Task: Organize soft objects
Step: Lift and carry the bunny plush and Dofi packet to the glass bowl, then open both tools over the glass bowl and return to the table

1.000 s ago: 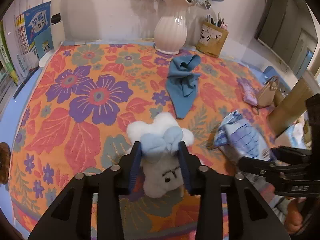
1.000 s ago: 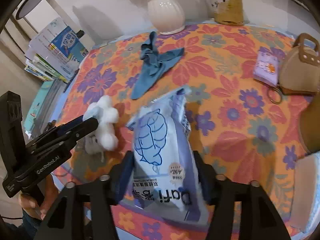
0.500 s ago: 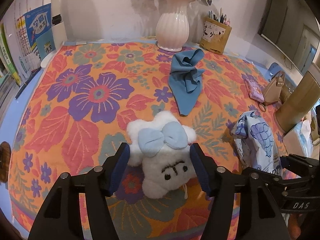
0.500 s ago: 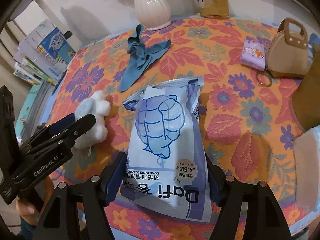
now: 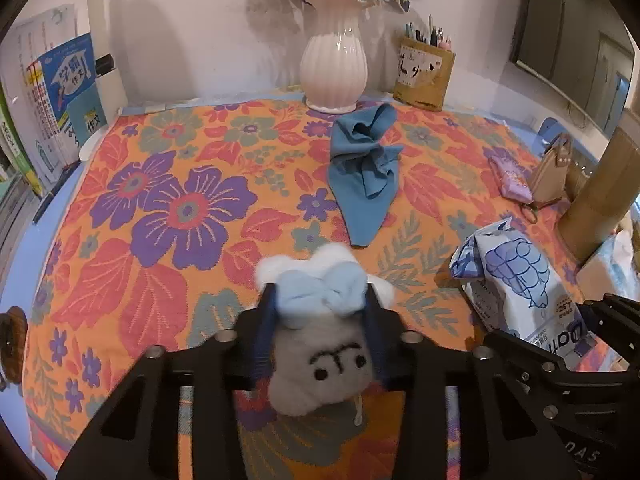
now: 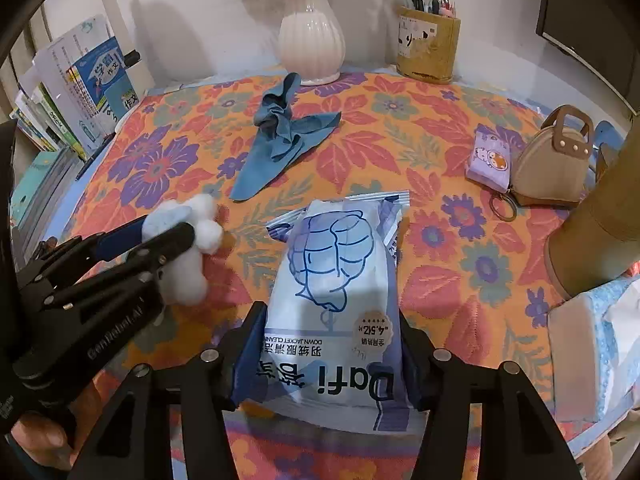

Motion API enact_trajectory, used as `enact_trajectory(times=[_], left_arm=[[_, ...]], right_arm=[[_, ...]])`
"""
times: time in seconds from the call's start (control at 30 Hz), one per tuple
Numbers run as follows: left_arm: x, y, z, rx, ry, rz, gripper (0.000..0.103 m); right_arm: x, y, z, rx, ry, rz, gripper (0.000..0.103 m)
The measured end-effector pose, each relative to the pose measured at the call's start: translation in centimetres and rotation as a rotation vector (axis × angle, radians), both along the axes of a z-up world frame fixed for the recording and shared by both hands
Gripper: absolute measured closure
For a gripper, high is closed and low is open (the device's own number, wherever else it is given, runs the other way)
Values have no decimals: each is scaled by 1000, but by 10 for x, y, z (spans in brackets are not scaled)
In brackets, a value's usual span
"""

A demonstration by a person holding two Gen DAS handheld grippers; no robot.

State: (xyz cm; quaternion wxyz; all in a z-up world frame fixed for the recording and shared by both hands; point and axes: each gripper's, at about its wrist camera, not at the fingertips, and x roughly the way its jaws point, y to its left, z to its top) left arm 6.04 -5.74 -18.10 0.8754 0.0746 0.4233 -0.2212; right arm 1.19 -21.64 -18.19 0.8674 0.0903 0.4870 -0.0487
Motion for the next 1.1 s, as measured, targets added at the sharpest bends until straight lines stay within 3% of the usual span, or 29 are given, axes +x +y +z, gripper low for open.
enact_trajectory(times=[0.2, 0.37, 0.5, 0.67, 0.87, 0.97, 1.1], left_arm=[[-16, 3, 24, -136, 65, -96, 71], [-43, -16, 57, -225, 74, -223, 71], [-73, -43, 84, -258, 71, -364, 71], [-122, -102, 109, -235, 47, -575, 71], [-161, -189, 137, -231, 13, -749, 71], [-170, -232, 149, -228, -27, -758, 71], [-167, -294, 162, -222, -69, -693, 71]], right_arm=[[-31, -13, 38, 73, -66, 41, 48], [-75, -36, 78, 5, -135, 47, 48], [-119, -72, 98, -82, -125, -14, 48], [-180, -130, 118, -139, -152, -206, 48], [-221, -202, 140, -135, -234, -429, 48], [-226, -247, 154, -107, -293, -542, 48], [-215, -308, 163, -21, -326, -645, 48]])
